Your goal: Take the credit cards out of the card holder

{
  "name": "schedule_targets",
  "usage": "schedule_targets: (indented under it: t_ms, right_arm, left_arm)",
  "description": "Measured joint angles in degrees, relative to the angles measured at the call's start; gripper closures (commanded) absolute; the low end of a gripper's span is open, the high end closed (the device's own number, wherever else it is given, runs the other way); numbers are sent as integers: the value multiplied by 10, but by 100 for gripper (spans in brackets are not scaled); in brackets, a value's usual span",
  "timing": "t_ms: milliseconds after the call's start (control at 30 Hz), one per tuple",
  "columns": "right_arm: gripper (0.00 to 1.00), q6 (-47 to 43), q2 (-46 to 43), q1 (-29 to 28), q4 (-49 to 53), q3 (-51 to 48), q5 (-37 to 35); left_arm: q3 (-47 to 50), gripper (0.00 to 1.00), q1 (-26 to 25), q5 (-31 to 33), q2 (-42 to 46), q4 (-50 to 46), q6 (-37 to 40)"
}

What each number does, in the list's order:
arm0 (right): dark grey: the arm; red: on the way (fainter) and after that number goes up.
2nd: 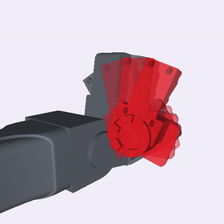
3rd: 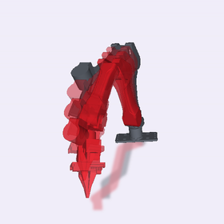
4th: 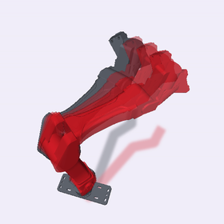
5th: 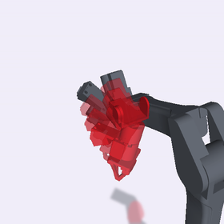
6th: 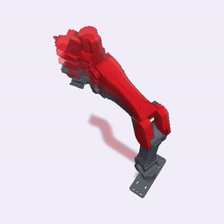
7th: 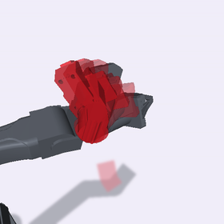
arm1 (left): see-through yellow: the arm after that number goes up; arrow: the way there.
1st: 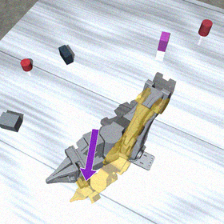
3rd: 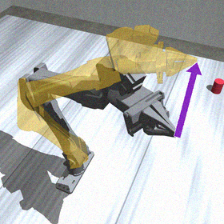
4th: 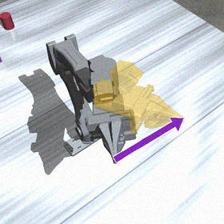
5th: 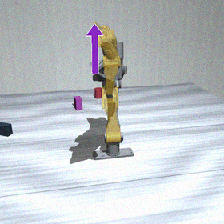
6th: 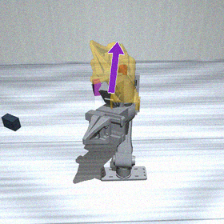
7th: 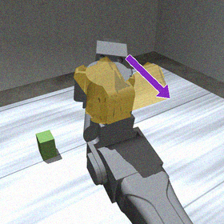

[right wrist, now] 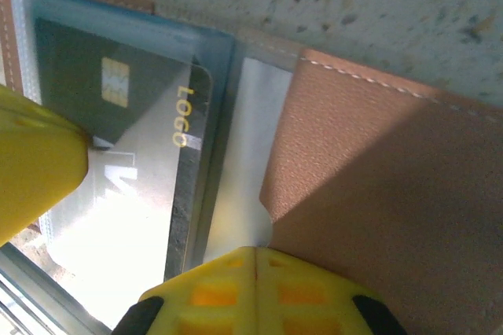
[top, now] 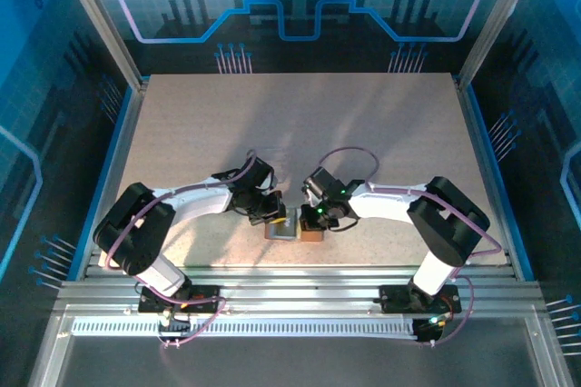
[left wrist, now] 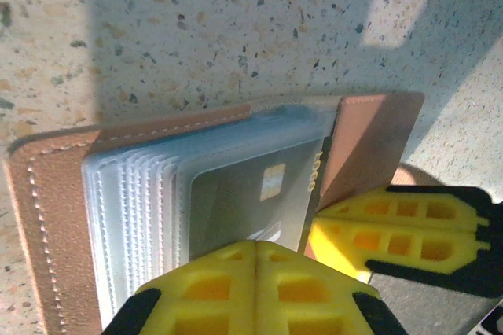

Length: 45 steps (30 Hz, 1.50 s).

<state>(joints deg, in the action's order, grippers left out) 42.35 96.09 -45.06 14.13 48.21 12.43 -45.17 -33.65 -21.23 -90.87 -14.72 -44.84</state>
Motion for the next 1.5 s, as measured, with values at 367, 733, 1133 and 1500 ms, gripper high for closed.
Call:
schedule_targets:
  t_ms: [367,733,1133,1500]
  right_arm:
    - [91,-3,-11,9,-1,0,8]
    - [80,42,-35,39,-89,-33,89]
    - [72,50,10,39,-116,-22,123]
    - [78,39,0,39,-87,-18,103]
  left_arm:
    - [7,100,0,0,-10,9,0]
    - [19,100,0,-2,-10,35,0]
    - [19,100,0,-2,-9,34,4]
    - [19,100,1,-2,-9,34,13]
